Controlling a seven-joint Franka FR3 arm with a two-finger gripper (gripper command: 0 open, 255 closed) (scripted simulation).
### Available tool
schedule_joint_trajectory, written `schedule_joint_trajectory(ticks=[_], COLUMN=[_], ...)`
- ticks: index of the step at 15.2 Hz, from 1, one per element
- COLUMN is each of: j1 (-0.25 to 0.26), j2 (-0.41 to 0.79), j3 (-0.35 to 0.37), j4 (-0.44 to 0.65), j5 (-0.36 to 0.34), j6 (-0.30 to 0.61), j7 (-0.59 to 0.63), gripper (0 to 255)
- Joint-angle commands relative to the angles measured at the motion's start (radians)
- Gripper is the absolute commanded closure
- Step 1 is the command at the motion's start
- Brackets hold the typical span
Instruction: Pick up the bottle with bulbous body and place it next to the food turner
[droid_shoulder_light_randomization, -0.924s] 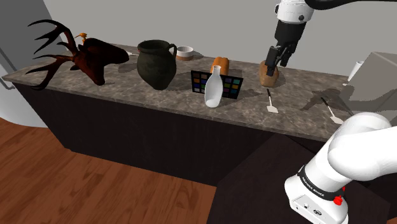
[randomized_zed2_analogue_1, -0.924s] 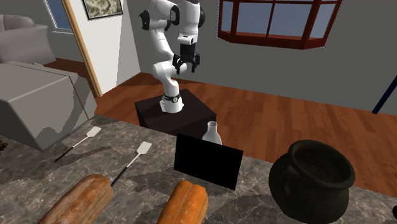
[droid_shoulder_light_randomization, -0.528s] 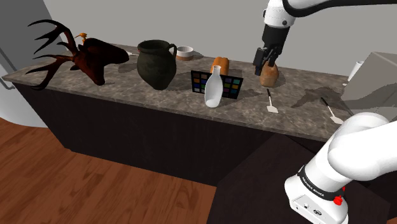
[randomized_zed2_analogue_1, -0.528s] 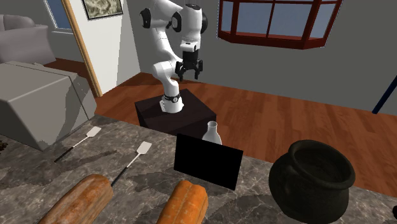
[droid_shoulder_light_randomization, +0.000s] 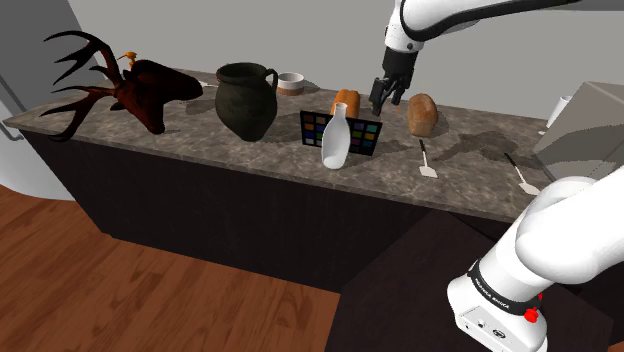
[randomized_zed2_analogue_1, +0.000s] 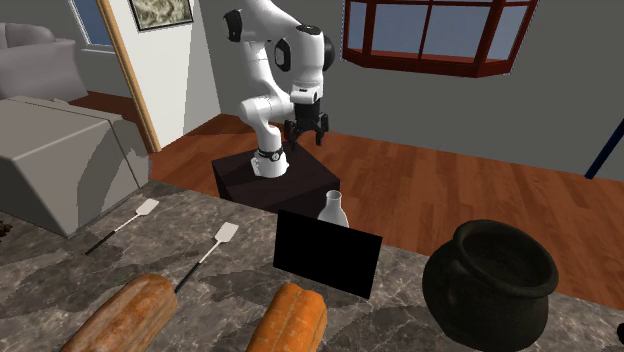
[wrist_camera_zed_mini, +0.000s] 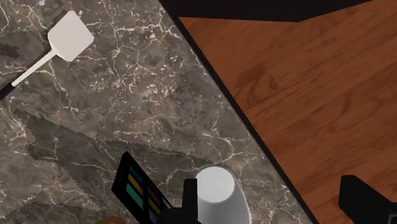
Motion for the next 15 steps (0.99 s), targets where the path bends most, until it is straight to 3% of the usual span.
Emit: schedule_joint_trajectory(ticks=[1, 11, 15], j1=[0.003, 0.002, 0.0], j2=[0.088, 0.455, 0.49], j3=[-0.014, -0.05, -0.049], j4=[0.048, 0.328, 0.327], j5=[0.013, 0.123, 0.133], j6=[0.054, 0.194, 0.233], j7=[-0.02, -0.128, -0.135], gripper=[0, 0, 0])
